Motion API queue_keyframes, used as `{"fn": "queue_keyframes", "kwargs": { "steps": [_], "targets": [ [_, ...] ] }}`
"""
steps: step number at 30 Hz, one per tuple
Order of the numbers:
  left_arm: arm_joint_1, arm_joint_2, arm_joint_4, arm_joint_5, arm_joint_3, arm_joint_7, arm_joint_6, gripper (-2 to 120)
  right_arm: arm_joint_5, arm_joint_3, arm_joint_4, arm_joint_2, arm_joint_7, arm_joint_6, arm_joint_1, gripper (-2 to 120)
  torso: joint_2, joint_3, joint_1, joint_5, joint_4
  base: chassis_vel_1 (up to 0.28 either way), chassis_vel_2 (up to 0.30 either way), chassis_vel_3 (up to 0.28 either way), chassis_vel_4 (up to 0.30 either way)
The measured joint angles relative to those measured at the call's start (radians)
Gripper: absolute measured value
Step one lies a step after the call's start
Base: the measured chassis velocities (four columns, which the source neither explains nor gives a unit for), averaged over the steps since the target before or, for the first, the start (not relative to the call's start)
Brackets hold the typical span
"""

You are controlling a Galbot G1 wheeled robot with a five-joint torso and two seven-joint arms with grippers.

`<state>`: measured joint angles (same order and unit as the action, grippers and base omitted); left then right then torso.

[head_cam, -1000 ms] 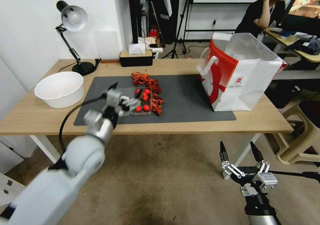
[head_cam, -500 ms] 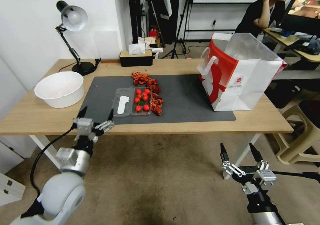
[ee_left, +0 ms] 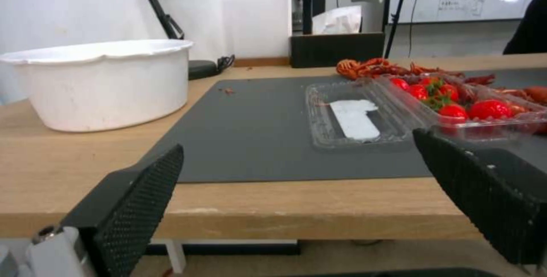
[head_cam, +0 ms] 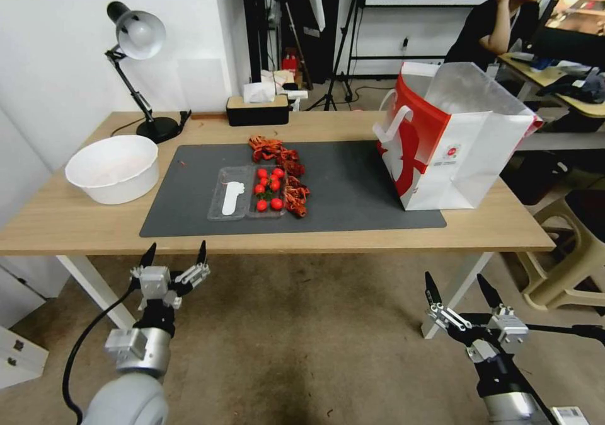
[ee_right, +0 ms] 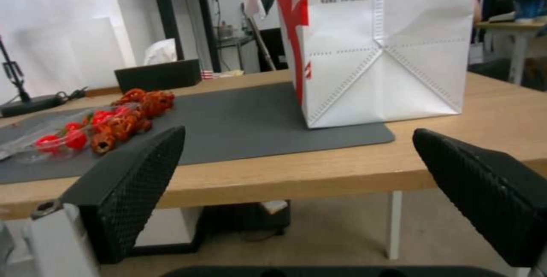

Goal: Pick up the trash from the table and place it into the takeout bag.

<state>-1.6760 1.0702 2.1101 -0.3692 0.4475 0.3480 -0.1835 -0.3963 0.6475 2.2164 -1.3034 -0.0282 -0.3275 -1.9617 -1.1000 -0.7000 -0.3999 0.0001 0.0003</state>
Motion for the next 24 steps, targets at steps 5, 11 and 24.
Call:
{"fn": "queue_keyframes", "kwargs": {
  "steps": [5,11,24],
  "targets": [
    [-0.015,0.023,-0.006,0.009,0.005,-0.01,-0.025,100,-0.025,-0.001,0.0,0.015,-0.012,0.013,0.008,100,0.0,0.0,0.0,0.0,-0.0002,0.0,0.0,0.0,0.0],
    [-0.024,0.032,-0.007,0.01,0.013,-0.025,-0.047,100,-0.045,-0.003,0.003,0.023,-0.028,0.026,0.015,100,0.0,0.0,0.0,0.0,-0.0003,0.0,0.0,0.0,0.0],
    [-0.029,0.036,-0.04,0.024,0.039,-0.07,-0.116,100,-0.116,0.006,0.001,0.069,-0.056,0.101,0.049,100,0.0,0.0,0.0,-0.0001,-0.0004,0.0,0.0,0.0,0.0]
  ]
}}
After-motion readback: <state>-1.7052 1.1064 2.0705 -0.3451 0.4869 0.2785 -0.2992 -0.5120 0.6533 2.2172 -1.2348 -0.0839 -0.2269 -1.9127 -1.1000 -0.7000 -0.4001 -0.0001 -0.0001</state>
